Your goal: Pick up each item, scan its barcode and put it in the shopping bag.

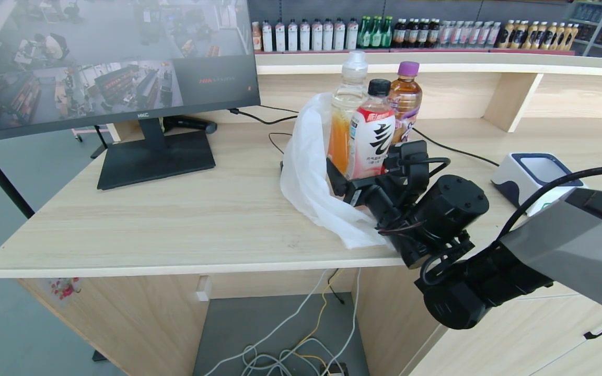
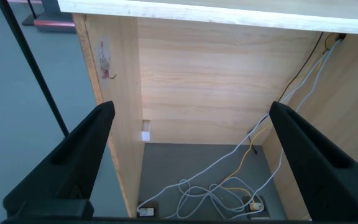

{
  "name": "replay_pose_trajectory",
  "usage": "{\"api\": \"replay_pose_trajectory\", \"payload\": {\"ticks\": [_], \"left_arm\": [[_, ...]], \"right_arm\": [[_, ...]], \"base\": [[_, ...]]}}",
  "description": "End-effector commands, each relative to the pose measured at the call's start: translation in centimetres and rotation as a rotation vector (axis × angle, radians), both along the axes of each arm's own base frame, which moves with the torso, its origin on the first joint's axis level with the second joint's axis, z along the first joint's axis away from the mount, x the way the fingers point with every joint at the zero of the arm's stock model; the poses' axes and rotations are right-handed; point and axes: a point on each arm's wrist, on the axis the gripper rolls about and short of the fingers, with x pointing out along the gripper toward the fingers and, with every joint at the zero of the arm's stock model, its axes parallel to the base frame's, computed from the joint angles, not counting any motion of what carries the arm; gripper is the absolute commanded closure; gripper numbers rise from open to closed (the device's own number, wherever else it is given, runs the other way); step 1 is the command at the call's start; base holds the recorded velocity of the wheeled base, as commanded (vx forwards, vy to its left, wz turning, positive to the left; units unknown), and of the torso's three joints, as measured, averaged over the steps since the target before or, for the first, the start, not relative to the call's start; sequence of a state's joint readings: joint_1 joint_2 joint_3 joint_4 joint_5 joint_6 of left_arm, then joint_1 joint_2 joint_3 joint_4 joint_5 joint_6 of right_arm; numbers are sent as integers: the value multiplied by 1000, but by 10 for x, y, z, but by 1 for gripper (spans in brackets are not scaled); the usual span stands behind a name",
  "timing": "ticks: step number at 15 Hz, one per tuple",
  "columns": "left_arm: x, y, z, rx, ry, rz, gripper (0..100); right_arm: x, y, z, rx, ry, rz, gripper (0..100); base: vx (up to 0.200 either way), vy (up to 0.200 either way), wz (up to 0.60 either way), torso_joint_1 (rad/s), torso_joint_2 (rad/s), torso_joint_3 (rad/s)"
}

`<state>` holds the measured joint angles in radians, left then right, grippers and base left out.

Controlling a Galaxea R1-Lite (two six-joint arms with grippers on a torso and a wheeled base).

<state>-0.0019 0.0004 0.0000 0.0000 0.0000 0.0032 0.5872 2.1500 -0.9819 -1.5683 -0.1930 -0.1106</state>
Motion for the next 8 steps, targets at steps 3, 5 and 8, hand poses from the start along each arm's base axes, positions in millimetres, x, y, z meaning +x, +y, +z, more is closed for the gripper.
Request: {"api": "replay_pose_trajectory", "payload": {"ticks": [3,5,8], "left_arm": [[0,0,0,0,0,0,0],[0,0,0,0,0,0,0],[0,0,0,0,0,0,0]], "right_arm": [[-15,-8,11,1,-3,3,0],[-24,-14,19,6,-11,3,0],[-53,-34,46,32,-47,3,0]], "base": [[0,0,0,0,0,0],[0,0,0,0,0,0],[0,0,0,0,0,0]]}}
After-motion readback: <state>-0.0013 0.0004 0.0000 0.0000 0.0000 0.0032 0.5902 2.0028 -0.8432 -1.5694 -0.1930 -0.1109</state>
